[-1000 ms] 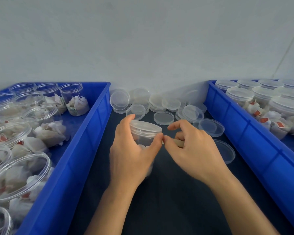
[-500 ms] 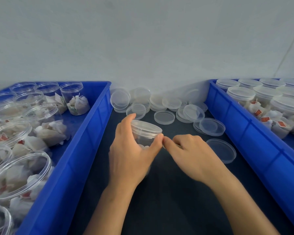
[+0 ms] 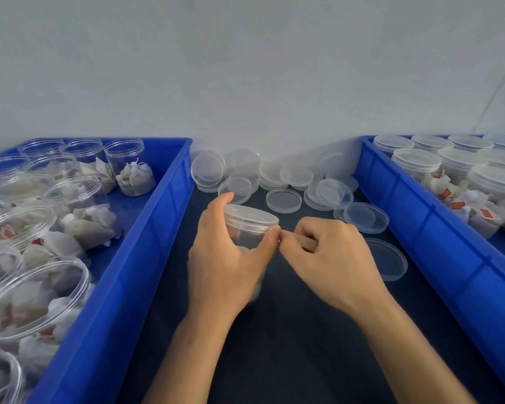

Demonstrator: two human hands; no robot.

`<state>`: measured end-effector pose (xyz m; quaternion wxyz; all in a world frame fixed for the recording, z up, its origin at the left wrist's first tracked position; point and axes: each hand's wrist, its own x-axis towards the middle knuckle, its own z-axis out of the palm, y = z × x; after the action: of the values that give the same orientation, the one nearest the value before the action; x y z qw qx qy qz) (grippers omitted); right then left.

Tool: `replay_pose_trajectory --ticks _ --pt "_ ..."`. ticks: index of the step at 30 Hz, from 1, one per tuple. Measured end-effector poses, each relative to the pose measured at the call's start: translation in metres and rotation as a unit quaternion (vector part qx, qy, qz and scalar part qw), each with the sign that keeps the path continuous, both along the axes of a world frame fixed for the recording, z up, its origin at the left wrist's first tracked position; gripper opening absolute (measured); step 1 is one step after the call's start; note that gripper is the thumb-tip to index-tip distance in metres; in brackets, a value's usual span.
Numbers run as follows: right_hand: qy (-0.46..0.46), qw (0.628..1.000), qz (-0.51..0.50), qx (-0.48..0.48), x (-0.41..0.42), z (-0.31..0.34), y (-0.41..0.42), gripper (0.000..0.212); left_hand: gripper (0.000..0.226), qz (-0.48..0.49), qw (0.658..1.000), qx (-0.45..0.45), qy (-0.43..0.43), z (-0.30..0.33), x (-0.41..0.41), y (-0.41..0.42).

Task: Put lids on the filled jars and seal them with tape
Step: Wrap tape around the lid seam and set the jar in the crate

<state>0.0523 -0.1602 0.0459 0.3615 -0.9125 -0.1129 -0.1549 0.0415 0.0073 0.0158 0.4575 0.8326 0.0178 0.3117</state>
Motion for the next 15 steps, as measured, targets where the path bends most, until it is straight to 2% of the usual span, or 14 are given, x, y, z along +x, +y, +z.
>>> replay_pose_trajectory --ticks 7,15 --pt "-0.002 0.998 -0.054 -0.019 0.0039 -0.0028 -0.0005 0.048 0.08 0.034 0.998 0.045 0.003 0.0004 -0.0013 -0.0037" --pt "0.009 0.998 -0.067 -0.012 0.0081 -0.0064 0.0019 0.048 0.078 0.09 0.993 0.081 -0.01 0.0044 -0.0011 -0.0039"
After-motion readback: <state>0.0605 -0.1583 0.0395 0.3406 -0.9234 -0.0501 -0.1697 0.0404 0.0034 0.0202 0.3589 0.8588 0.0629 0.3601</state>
